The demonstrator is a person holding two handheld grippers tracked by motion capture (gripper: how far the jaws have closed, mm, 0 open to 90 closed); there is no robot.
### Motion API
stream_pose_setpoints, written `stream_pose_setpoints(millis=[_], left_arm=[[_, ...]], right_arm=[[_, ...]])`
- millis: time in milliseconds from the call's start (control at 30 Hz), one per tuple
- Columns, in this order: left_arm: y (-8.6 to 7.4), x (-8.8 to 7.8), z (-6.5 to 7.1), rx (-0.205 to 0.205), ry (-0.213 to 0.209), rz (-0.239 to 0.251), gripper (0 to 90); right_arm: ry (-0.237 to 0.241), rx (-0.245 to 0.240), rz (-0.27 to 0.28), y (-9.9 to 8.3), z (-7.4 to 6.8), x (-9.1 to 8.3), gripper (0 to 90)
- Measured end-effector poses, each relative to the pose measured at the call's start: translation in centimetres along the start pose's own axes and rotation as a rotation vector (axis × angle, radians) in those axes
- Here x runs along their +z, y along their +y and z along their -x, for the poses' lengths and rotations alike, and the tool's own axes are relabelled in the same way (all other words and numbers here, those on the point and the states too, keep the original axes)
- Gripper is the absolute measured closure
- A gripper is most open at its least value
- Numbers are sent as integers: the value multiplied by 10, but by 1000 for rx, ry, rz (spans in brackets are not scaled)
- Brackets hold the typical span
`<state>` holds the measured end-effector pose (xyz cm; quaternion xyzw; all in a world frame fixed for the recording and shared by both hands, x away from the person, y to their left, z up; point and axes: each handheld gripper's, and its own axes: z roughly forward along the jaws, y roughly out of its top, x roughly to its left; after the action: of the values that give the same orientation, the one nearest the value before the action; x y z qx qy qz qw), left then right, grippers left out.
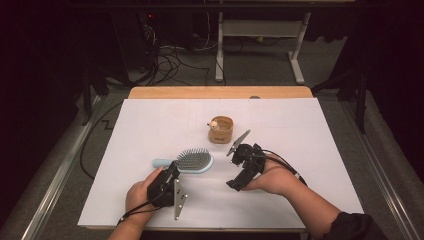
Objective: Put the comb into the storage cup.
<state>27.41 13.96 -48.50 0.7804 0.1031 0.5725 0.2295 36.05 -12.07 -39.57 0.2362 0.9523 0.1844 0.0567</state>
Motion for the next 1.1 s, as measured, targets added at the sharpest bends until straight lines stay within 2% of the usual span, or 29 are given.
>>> stream_pose_setpoints(millis=[433,567,733,900,1033,1100], left_arm=[[-2,-1,-3,-41,3,0,773],[-2,-2,-5,-47,5,1,773],[-3,-1,-7,-76,1,7,773],[-4,-3,-12,-130,-10,8,773],[-6,-4,-17,-193,-25,14,773],[-7,-4,-19,-237,-28,21,772]], right_arm=[[-42,13,-33,-31,13,6,0],[-57,29,-33,-39,17,5,0],[-78,51,-8,-50,22,4,0],[-97,60,34,-60,27,2,0],[-106,74,76,-69,29,1,0],[-105,88,105,-74,31,0,0]])
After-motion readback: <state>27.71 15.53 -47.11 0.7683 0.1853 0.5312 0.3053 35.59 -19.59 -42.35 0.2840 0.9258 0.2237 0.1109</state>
